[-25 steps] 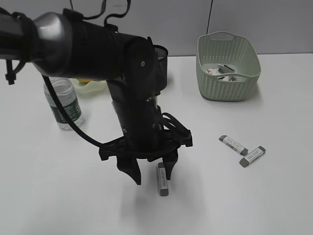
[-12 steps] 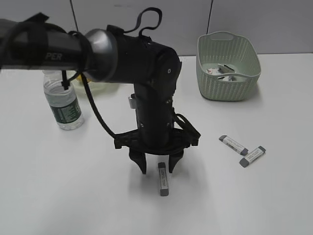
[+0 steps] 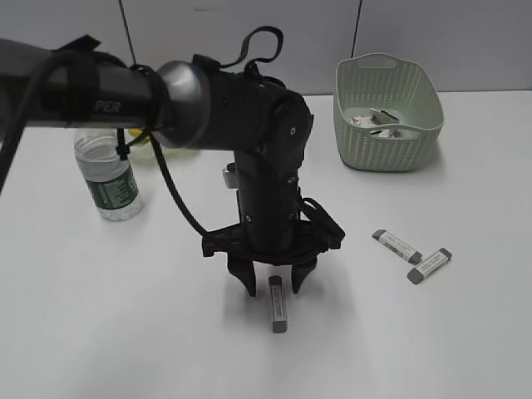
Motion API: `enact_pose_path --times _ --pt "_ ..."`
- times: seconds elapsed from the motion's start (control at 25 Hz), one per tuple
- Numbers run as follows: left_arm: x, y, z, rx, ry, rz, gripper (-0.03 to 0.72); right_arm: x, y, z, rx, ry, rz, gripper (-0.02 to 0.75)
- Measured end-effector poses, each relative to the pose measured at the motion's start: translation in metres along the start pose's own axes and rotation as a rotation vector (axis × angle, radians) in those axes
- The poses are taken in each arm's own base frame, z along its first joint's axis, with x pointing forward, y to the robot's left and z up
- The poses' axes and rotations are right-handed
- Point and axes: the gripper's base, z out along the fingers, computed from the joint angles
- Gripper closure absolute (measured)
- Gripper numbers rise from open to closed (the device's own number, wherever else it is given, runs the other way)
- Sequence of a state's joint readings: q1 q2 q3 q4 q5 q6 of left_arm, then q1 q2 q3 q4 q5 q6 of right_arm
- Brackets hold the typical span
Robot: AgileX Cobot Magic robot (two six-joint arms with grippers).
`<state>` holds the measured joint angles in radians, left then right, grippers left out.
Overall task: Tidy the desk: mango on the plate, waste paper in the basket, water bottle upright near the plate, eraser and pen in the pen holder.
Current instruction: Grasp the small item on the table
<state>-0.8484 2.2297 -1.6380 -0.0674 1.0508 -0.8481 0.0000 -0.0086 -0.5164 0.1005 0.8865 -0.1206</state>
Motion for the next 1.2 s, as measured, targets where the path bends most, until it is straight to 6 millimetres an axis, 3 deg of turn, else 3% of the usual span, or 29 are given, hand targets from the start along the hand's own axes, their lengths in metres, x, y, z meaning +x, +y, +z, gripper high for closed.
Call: enact_pose_path --times 0.64,1.2 --pt "-0.0015 -0.0051 0.0037 0.033 -0.032 0.006 0.361 0.0 0.0 0.0 0.0 0.0 0.0 0.22" --pt "-0.0041 -0.003 0.0037 0.009 -0.061 0.029 0.395 0.0 0.0 0.0 0.0 0.0 0.0 0.221"
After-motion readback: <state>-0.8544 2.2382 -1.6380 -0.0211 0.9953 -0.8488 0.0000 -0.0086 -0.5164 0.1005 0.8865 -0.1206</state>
